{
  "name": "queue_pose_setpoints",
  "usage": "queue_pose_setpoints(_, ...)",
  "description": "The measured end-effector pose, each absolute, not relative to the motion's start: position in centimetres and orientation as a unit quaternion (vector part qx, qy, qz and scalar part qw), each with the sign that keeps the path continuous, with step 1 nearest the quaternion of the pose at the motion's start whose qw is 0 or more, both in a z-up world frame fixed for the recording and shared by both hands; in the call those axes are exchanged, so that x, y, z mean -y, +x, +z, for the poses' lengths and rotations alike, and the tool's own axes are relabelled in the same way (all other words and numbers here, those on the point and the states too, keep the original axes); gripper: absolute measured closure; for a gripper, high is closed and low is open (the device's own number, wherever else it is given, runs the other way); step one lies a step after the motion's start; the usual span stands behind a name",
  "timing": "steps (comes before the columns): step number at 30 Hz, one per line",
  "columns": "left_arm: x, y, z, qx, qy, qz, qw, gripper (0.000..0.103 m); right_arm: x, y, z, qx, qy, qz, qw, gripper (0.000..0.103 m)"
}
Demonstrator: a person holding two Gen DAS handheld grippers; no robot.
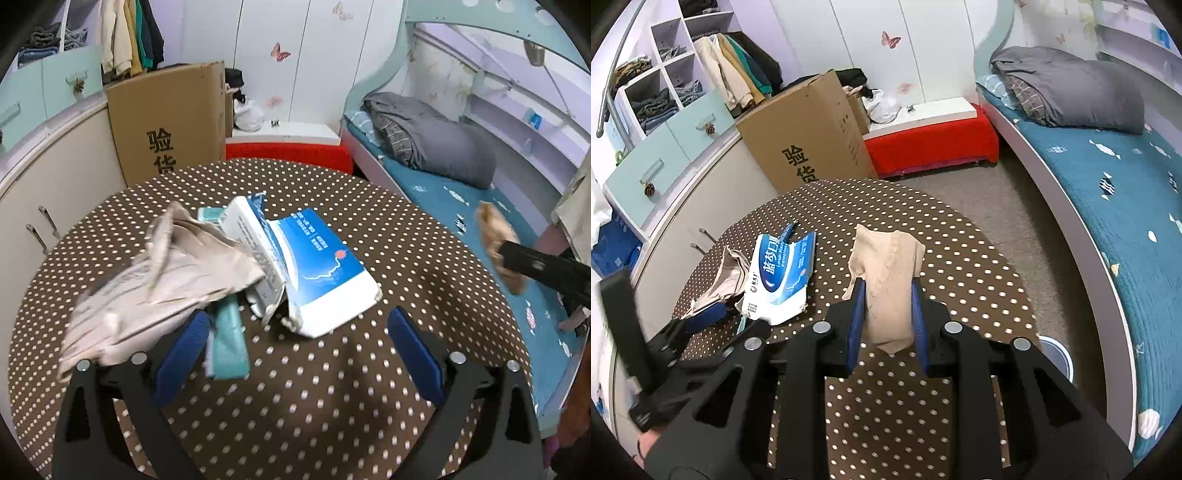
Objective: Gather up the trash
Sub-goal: 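Grasp the beige cloth with right tool while left tool grasps white-blue tissue box, then carry the tissue box and beige cloth to the bin and open both tools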
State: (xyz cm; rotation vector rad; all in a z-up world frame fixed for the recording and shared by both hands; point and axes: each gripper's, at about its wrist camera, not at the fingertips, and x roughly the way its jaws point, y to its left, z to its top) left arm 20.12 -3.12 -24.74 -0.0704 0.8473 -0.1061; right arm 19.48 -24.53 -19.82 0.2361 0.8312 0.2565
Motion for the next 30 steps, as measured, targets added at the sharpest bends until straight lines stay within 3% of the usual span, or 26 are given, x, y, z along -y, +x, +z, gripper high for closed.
queue_pose_setpoints(4,3.3,22.2,-25.9,-0.434,-0.041,-0.054,0.899,0.066,25.7,18.7,-19.7,-0.397,0.124,0.119,0.901,0.079)
queue_pose_setpoints(9,3.3,22.0,-26.1,-0.433,-0.046,-0.082,0.896,0.089,26.9,17.7,-19.5,-0.392,0.131,0.112,0.904,0.079)
queue_pose_setpoints(19,4.2,18.4,-23.9,-0.401,-0.044,-0.141,0.904,0.09,30.2,15.5,-18.0,-0.369,0.147,0.093,0.913,0.079)
queue_pose_setpoints(30,8.8,15.7,-17.4,-0.345,-0.036,-0.214,0.913,0.09,36.1,12.3,-13.9,-0.317,0.169,0.061,0.931,0.079)
